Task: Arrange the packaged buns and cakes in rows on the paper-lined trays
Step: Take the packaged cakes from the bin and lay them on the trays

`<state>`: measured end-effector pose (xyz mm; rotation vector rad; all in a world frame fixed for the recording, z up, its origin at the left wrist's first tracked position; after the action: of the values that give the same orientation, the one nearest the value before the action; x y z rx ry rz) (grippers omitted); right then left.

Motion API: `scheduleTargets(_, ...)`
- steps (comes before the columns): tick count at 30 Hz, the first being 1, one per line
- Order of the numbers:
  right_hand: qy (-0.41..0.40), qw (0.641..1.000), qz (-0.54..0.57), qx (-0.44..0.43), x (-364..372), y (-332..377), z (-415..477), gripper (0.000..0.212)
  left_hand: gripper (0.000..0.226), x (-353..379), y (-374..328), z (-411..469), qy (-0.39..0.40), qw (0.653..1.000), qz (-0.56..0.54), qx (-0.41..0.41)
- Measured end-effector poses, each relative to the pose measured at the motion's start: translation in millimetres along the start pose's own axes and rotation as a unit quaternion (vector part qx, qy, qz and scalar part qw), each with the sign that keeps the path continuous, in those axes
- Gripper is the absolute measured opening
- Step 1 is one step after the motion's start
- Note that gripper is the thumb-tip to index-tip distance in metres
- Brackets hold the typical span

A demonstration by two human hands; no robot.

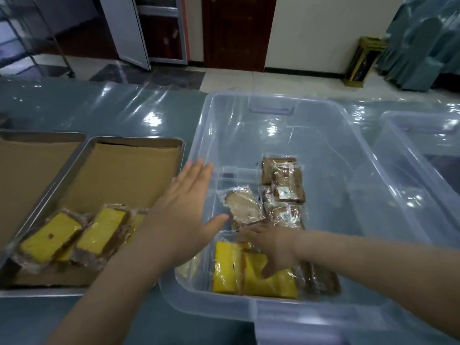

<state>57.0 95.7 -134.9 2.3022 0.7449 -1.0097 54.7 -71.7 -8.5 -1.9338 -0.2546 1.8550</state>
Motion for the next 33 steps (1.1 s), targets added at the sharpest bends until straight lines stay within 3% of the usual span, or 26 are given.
scheduleTargets(3, -0.006, 0.999, 0.041, -0.006, 11.9, 4.9, 5.4, 0.117, 0.087, -1.4, 0.1, -2.3, -0.001, 1.0, 0.0, -0.011)
scheduleTargets(10, -0.024, 0.998, 0.044, 0.04, 16.0, -2.5, 7.7, 0.115, 0.083, -2.8, 2.2, -4.8, 0.001, 1.0, -0.007, -0.018)
scheduleTargets(15, -0.039, 0.995, 0.062, 0.073, 7.9, -8.3, 2.2, 0.087, 0.081, -2.7, 0.9, -4.3, 0.002, 1.0, -0.008, -0.014)
scheduleTargets(20, -0.136, 0.981, 0.126, 0.052, -27.2, -2.2, -1.1, 0.056, 0.078, -4.0, 1.7, -4.0, 0.0, 1.0, -0.012, -0.014)
scheduleTargets(24, -0.245, 0.958, 0.131, 0.071, -69.7, -11.7, -22.5, 0.053, 0.075, -5.0, 4.3, -4.2, 0.004, 0.999, -0.037, -0.019)
scheduleTargets(28, -0.359, 0.921, 0.127, 0.082, -105.8, -22.0, -56.7, 0.033, 0.074, -3.7, 6.3, -2.8, 0.009, 0.998, -0.058, -0.022)
scheduleTargets(33, -0.464, 0.86, 0.188, 0.099, -129.2, -18.1, -99.7, 0.037, 0.071, -7.8, 8.5, -4.3, -0.006, 0.99, -0.14, -0.027)
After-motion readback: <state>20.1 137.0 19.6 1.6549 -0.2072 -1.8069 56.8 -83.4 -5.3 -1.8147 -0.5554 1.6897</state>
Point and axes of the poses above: each hand's wrist, its own z-axis towards the middle knuckle, its own x-axis out of the palm, y = z × x, the point moved 6 cm from there along z, towards the middle knuckle, and after that the axes turned 13 degrees about -x, right-handed, at the moved point
